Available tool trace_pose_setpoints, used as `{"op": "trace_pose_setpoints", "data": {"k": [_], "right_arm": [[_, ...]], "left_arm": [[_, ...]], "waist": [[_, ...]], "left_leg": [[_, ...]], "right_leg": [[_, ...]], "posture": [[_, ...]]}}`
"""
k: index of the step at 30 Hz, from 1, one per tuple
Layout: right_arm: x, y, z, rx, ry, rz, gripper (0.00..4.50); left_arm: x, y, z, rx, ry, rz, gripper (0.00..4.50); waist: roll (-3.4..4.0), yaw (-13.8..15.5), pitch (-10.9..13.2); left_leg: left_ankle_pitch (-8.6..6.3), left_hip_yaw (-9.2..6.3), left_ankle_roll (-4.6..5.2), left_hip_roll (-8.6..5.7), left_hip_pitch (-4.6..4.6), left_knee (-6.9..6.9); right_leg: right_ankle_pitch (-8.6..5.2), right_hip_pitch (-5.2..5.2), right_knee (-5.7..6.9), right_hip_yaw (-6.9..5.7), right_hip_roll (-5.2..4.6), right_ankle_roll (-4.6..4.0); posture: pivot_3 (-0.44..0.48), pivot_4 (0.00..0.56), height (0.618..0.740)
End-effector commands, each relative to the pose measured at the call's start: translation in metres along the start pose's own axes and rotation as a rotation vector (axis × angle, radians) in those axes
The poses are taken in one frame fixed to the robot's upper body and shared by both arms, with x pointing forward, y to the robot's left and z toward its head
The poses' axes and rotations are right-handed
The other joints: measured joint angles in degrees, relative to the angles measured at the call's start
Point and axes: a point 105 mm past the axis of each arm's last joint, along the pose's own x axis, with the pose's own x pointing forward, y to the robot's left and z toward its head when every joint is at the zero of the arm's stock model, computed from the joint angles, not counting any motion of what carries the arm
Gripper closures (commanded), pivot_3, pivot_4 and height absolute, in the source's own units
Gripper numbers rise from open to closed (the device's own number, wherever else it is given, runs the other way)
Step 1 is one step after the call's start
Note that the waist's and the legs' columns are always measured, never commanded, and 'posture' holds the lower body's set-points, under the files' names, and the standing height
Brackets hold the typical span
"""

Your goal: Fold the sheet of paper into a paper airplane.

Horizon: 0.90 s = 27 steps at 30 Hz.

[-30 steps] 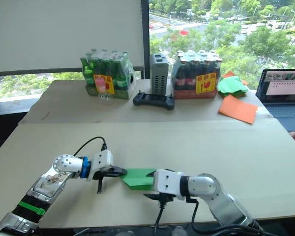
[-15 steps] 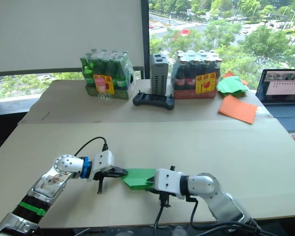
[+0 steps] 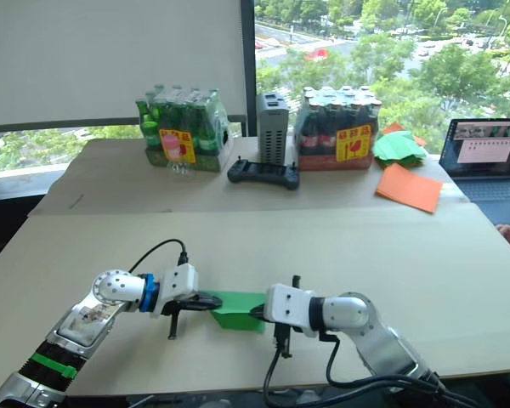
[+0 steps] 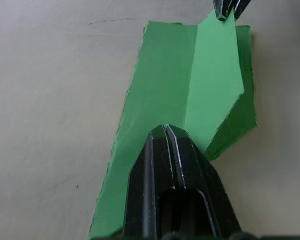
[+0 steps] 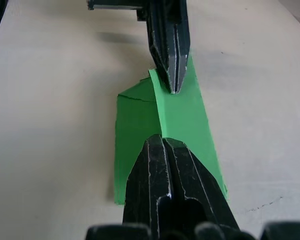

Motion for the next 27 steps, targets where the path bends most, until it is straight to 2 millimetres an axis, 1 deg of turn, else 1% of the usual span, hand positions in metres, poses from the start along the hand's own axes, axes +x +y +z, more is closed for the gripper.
{"op": "trace_pose_setpoints", "data": {"k": [1,3,6,9,12,15,20,26,27], "right_arm": [[-0.006,-0.015,0.011,0.031,-0.027,0.008,4.45],[-0.006,-0.020,0.008,0.047,0.000,0.027,4.45],[-0.003,-0.024,-0.002,0.067,0.065,0.060,4.45],[0.003,-0.023,-0.009,0.105,0.093,0.097,4.45],[0.009,-0.027,-0.015,0.152,0.113,0.081,4.45],[0.012,-0.028,-0.020,0.173,0.121,0.083,4.45],[0.018,-0.031,-0.023,0.182,0.131,0.081,4.45],[0.024,-0.028,-0.033,0.187,0.172,0.092,4.45],[0.025,-0.027,-0.034,0.189,0.172,0.094,4.45]], "left_arm": [[-0.002,0.000,0.005,0.018,-0.005,-0.001,4.50],[-0.002,0.000,0.004,0.017,-0.004,0.001,4.50],[-0.003,-0.001,0.003,0.017,-0.002,-0.001,4.50],[-0.004,-0.003,0.002,0.015,0.002,0.003,4.50],[-0.006,-0.003,0.000,0.014,0.012,0.015,4.50],[-0.011,-0.001,-0.001,0.010,0.021,0.029,4.50],[-0.023,0.005,-0.008,0.019,0.063,0.058,4.50],[-0.025,0.004,-0.005,0.027,0.060,0.059,4.50],[-0.026,0.008,0.000,0.031,0.045,0.072,4.50]], "waist": [[0.00,0.0,0.0],[0.00,0.0,0.0],[0.00,0.0,0.0],[0.00,0.0,0.0],[0.00,-0.1,0.0],[0.00,-0.2,0.0],[0.01,-0.4,0.0],[0.01,-0.8,0.0],[0.01,-0.8,0.0]], "left_leg": [[0.00,0.00,0.00,-0.01,0.00,0.00],[0.00,0.00,0.00,-0.01,0.00,0.00],[0.00,0.00,0.00,0.00,0.00,0.00],[0.00,0.00,0.00,-0.01,-0.01,0.00],[0.00,0.00,0.00,0.00,-0.01,0.00],[0.00,0.00,0.00,0.01,0.00,0.00],[0.00,0.00,0.00,0.00,0.00,0.00],[0.00,0.00,-0.01,0.01,0.02,0.00],[0.00,0.00,-0.01,0.01,0.01,0.00]], "right_leg": [[0.00,0.00,0.00,0.00,0.00,0.00],[0.00,0.00,0.00,0.00,0.00,0.00],[0.00,-0.01,-0.01,0.00,0.00,0.00],[0.00,-0.01,-0.03,0.00,-0.01,0.00],[0.00,-0.01,-0.02,0.00,-0.01,0.00],[0.00,-0.01,-0.01,0.00,-0.01,0.00],[0.00,-0.02,-0.01,0.00,-0.01,0.00],[0.00,-0.02,0.02,-0.01,0.00,0.00],[0.00,-0.02,0.02,-0.01,0.00,-0.01]], "posture": [[0.000,0.150,0.696],[0.000,0.150,0.696],[0.000,0.150,0.696],[0.000,0.150,0.696],[0.000,0.150,0.696],[0.000,0.150,0.696],[0.000,0.150,0.696],[0.000,0.150,0.696],[0.000,0.150,0.696]]}}
